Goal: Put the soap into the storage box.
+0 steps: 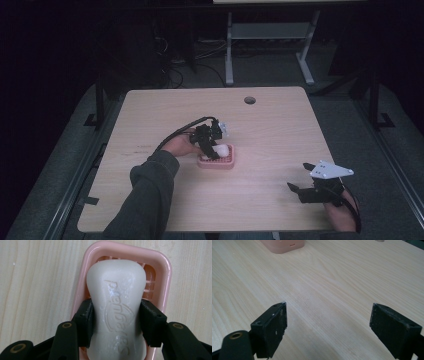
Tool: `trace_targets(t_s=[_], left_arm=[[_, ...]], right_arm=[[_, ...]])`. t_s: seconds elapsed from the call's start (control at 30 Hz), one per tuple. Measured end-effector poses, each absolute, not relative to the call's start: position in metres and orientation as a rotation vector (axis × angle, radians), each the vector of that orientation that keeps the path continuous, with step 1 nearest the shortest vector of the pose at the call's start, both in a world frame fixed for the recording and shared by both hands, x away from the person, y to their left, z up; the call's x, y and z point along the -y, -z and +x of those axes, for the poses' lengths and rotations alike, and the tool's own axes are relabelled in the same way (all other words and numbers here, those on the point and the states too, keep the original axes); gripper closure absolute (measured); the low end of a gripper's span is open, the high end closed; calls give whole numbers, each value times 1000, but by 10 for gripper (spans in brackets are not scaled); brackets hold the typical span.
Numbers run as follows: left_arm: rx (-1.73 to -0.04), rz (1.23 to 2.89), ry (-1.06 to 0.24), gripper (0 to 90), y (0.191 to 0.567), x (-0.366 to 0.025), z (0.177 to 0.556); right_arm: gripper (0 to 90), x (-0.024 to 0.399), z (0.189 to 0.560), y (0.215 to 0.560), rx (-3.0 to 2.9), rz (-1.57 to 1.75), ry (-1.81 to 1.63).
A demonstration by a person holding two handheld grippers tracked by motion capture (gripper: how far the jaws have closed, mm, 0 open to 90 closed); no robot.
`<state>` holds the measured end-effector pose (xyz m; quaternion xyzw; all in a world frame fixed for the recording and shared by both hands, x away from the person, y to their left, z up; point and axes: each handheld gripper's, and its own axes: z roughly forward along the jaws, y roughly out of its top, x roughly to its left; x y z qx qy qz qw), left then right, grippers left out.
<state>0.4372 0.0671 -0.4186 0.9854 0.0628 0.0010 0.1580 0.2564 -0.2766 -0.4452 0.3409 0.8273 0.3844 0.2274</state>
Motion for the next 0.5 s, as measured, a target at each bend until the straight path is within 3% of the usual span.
trace_targets(t_s=[0.5], left_arm=[[-180, 2831, 1, 492, 421, -66, 437]], right_arm=[[137, 276, 257, 445, -2281, 940, -1058]])
